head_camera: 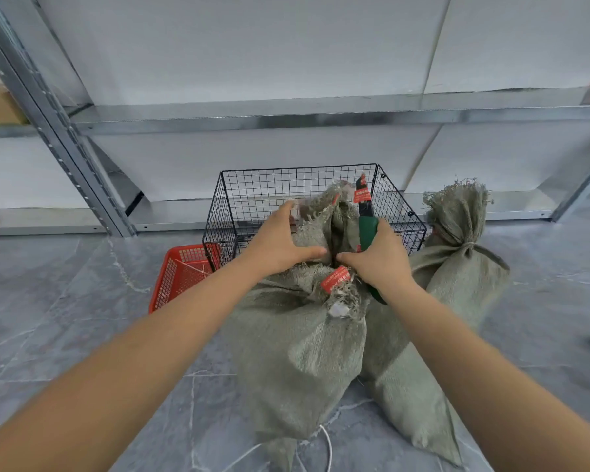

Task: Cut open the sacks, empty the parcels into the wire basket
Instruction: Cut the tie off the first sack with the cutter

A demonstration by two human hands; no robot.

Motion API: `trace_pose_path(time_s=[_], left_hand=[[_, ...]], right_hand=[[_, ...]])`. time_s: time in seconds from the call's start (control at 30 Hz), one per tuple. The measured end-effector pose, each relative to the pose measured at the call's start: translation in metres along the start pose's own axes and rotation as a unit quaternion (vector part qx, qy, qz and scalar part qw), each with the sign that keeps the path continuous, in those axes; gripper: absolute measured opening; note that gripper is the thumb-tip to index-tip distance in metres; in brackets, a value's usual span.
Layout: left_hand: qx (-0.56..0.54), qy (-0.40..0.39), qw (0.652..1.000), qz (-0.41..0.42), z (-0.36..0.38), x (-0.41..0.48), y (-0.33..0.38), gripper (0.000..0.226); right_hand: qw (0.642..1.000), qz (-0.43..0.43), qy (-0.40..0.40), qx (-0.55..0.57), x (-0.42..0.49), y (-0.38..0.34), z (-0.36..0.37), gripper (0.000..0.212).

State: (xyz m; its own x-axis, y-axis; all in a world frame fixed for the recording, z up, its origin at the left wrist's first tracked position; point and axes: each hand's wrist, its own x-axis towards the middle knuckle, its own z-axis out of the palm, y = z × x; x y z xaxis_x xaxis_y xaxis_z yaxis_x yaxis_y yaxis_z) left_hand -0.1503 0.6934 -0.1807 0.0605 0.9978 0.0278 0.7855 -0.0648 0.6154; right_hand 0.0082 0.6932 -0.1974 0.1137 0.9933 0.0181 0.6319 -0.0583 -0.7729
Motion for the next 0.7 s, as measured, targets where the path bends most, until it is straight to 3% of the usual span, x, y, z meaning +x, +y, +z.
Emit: trace_pose_path(time_s=[0.07,0.13,0.23,0.33,0.47,0.6,0.7], left_hand=[[0.026,0.017,0.999,-0.031,0.002,0.001,-0.002,0.087],[0.046,0.040,0.998,-0.036,0.002,0.002,-0.006,0.062],[0.029,0.091,0.994,-0.054,-0.007,0.002,-0.017,0.033],[0.044,0.121,0.987,-0.093,-0.017,0.002,-0.031,0.028],[0.032,0.086,0.992,-0.092,-0.018,0.001,-0.036,0.030],[0.015,0.091,0.996,0.006,-0.013,-0.005,0.008,0.038],[0.190,0.076,0.961,0.186,-0.001,-0.014,0.054,0.051]], right_hand=[[1.000,0.002,0.013,0.007,0.001,0.001,0.000,0.047],[0.999,-0.004,0.031,0.018,0.002,0.004,-0.002,0.035],[0.997,0.000,0.067,0.028,0.006,0.014,-0.007,0.030],[0.994,0.030,0.098,0.048,0.011,0.028,-0.017,0.029],[0.993,0.050,0.094,0.057,0.015,0.044,-0.027,0.027],[0.992,0.036,0.063,0.102,0.009,0.055,-0.034,0.023],[0.987,0.065,0.059,0.134,0.003,0.064,-0.044,0.022]])
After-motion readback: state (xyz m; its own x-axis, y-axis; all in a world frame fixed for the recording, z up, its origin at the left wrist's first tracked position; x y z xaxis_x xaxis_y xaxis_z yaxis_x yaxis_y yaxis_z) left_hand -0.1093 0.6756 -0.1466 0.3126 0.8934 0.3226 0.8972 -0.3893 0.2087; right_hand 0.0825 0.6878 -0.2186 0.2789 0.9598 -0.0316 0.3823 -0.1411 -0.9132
